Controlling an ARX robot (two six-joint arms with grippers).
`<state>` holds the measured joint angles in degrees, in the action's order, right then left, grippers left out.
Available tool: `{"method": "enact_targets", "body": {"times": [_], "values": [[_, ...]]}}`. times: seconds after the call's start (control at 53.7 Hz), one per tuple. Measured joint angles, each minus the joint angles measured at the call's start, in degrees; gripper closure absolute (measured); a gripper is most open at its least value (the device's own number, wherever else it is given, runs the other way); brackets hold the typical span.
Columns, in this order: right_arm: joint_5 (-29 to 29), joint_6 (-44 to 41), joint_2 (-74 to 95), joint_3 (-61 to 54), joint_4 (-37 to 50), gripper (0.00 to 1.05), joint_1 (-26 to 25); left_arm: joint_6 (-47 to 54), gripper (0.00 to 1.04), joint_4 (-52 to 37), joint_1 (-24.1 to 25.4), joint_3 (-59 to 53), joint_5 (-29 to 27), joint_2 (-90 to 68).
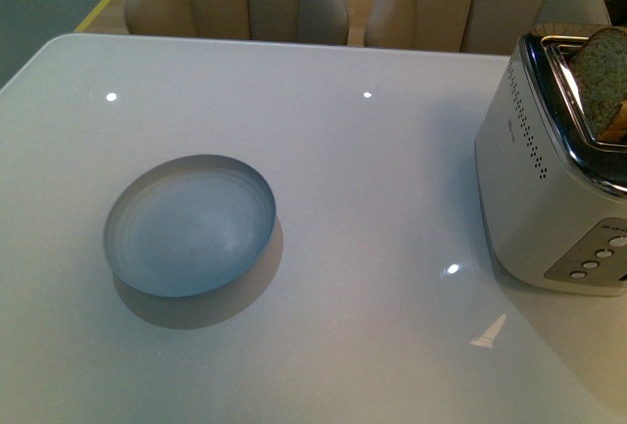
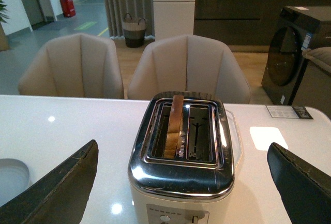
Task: Left arm holds plate, right arm toasts bread
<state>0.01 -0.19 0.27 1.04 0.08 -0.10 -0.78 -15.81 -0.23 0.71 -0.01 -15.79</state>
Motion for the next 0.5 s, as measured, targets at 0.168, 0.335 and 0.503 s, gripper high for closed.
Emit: {"method": "enact_targets", "body": {"times": [0.168,0.335,0.503], "values": [[0.0,0.0,0.0,0.0,0.0,0.09,0.0,0.1,1.02,3.1,0.0,0.0,0.0,3.1],[0.0,0.0,0.0,0.0,0.0,0.09,0.0,0.1,1.02,5.3,0.0,0.0,0.0,5.4],[0.0,0.0,0.0,0.0,0.0,0.09,0.0,0.1,1.02,15.5,0.0,0.0,0.0,14.9]]}}
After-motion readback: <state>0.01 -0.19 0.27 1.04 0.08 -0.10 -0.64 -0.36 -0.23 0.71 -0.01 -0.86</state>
